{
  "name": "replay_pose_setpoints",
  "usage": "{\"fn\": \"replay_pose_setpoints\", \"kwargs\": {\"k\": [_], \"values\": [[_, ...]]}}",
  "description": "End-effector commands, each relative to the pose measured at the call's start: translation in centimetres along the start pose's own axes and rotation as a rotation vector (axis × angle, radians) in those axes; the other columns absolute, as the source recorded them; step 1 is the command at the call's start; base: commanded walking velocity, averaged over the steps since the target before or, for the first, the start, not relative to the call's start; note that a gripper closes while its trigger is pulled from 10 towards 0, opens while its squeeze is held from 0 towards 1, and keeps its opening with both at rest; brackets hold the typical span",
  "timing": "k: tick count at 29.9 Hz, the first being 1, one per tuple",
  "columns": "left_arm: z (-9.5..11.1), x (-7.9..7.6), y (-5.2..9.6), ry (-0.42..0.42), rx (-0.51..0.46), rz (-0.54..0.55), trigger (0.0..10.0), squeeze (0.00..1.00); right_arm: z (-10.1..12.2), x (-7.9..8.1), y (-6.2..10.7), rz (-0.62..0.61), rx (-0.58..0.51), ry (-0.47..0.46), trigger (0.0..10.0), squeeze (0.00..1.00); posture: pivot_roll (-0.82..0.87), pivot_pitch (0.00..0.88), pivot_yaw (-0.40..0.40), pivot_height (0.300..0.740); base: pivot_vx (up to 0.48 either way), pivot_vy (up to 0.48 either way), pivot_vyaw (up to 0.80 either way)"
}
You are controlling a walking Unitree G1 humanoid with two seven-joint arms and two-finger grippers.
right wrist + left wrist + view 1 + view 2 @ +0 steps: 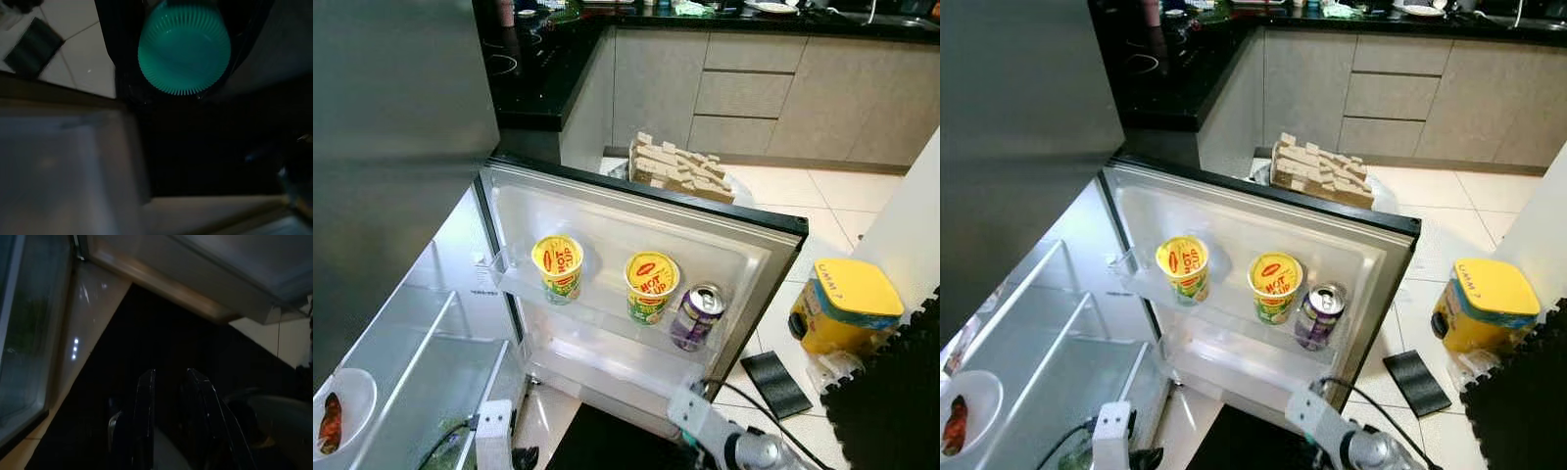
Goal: Restocking fridge
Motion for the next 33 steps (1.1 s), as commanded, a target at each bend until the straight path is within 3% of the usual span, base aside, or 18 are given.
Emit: {"fn": "replay_pose_setpoints", "kwargs": {"k": [1,8,16,21,26,33], "values": [[-0.4,0.4,0.3,-0.018,0.017,0.002,10.0,0.0,0.9,0.6,-0.2,0.07,-0.037,0.031,10.0,0.0,-0.05,0.0,-0.011,0.74,0.0,0.0,0.0],[-0.8,0.6,0.5,-0.017,0.033,0.006,10.0,0.0,3.4,0.1,-0.6,0.084,-0.117,0.069,10.0,0.0,-0.04,0.0,-0.011,0.74,0.0,0.0,0.0],[-1.3,0.5,0.6,-0.02,0.047,0.003,10.0,0.0,6.5,-3.9,-0.6,-0.183,-0.12,0.214,10.0,0.0,-0.04,0.0,-0.014,0.74,0.0,0.0,0.0],[-1.3,0.3,0.6,-0.022,0.047,-0.002,10.0,0.0,8.3,-5.4,-0.3,-0.245,-0.161,0.265,10.0,0.0,-0.04,0.0,-0.018,0.74,0.0,0.0,0.0],[-1.3,0.2,0.6,-0.024,0.048,-0.006,10.0,0.0,9.7,-7.4,0.6,-0.362,-0.188,0.296,10.0,0.0,-0.04,0.0,-0.02,0.74,0.0,0.0,0.0],[-1.3,0.1,0.5,-0.027,0.046,-0.012,10.0,0.0,9.7,-9.7,1.8,-0.487,-0.171,0.297,10.0,0.0,-0.04,0.0,-0.02,0.74,0.0,0.0,0.0]]}}
Point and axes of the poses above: a point about 5 cm out from each wrist's last joint towards the gripper, its own y axis pointing back from the gripper into the wrist, its own z axis along the axis of the wrist's last joint, x = y × z, the point moved 2 cm from there along -y, pointing out of the wrist towards the gripper, and after that the axes turned 5 degrees about -y, right-handed, at the moved point
